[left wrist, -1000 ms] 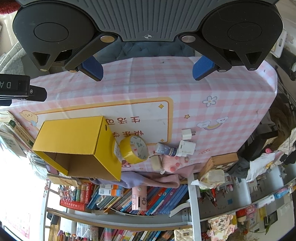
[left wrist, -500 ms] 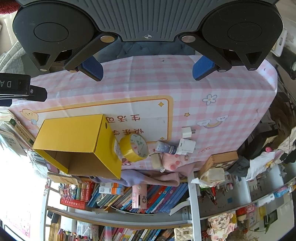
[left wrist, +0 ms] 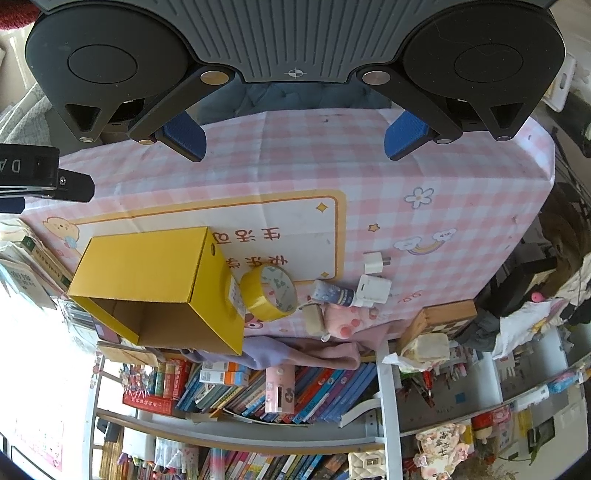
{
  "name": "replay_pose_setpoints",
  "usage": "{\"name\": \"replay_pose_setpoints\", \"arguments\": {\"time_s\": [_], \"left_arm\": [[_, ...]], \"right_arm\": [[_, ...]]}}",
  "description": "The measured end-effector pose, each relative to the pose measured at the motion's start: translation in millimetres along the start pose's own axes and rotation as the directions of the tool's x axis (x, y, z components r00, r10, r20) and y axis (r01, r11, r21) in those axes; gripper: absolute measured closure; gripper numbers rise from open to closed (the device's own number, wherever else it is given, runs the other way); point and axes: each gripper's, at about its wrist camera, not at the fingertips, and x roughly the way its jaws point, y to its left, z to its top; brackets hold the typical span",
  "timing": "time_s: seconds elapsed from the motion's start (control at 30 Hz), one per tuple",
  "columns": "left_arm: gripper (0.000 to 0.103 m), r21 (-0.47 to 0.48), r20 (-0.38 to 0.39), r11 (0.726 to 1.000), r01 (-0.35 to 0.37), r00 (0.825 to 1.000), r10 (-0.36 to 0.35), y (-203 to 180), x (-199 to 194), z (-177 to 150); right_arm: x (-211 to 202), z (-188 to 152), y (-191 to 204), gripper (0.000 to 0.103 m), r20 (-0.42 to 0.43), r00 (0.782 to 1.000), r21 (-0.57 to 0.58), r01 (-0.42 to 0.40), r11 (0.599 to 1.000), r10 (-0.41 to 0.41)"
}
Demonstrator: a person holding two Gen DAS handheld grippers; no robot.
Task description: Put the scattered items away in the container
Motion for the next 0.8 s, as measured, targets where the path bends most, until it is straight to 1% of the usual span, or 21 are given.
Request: {"name": "replay_pose_setpoints", "arguments": {"time_s": [0.5, 0.67, 0.8], "left_arm": [[0.0, 0.003, -0.005, 1.0, 0.008, 1.0, -0.008, 4, 1, -2], [0.0, -0.004, 0.0, 1.0, 0.017, 1.0, -0.017, 8, 0, -4], [0.0, -0.01, -0.002, 1.0, 0.016, 1.0, -0.016, 13, 1, -5]], "right_arm": [[0, -1, 5, 0.0, -0.011, 1.0, -0.002, -0.01, 1.0, 0.01], [-2, -3, 13, 0.002, 0.0, 1.0, -0.016, -0.03, 0.999, 0.03], [-1, -2, 20, 0.008, 0.004, 0.999, -0.033, -0.049, 0.998, 0.049]]}}
